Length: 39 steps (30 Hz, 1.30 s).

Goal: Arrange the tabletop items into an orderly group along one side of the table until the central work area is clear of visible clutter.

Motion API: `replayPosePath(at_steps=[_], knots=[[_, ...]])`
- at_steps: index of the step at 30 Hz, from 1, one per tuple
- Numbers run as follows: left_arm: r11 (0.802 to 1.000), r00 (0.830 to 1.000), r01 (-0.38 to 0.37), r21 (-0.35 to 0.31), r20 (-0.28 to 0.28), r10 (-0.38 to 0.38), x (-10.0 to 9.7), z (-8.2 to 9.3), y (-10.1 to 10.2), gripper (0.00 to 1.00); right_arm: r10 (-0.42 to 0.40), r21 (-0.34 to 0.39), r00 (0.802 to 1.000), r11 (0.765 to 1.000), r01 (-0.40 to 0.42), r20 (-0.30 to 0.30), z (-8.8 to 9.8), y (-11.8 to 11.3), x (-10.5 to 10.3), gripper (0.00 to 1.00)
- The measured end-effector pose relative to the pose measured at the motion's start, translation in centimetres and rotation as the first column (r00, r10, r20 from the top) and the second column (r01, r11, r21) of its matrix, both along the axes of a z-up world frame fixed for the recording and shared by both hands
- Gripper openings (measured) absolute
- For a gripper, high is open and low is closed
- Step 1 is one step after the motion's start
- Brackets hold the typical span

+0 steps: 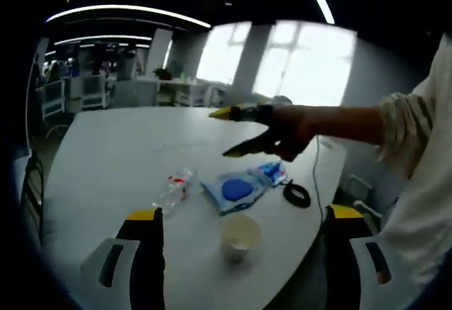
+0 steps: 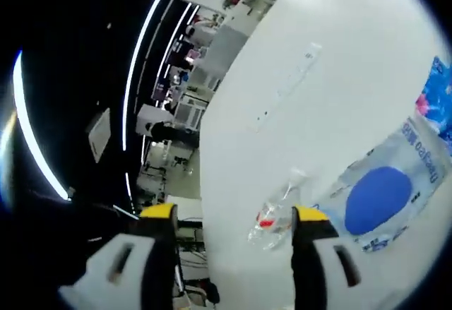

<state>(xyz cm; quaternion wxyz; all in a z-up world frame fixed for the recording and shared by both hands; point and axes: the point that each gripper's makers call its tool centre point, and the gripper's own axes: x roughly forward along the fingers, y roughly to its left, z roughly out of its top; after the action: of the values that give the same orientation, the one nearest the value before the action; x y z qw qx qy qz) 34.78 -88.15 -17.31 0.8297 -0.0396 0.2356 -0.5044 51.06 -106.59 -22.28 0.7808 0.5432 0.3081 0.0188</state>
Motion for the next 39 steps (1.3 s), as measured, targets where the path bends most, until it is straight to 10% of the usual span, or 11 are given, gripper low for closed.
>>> replayPosePath(at_steps=[39], knots=[[0.996,0.996,-0.070,-0.051,-0.065,0.067,3.4,-3.5,2.4,0.86,-0.050,-0.134,0.956,0.991,0.011,-0.290,-11.3,0.4,4.3,0.48]])
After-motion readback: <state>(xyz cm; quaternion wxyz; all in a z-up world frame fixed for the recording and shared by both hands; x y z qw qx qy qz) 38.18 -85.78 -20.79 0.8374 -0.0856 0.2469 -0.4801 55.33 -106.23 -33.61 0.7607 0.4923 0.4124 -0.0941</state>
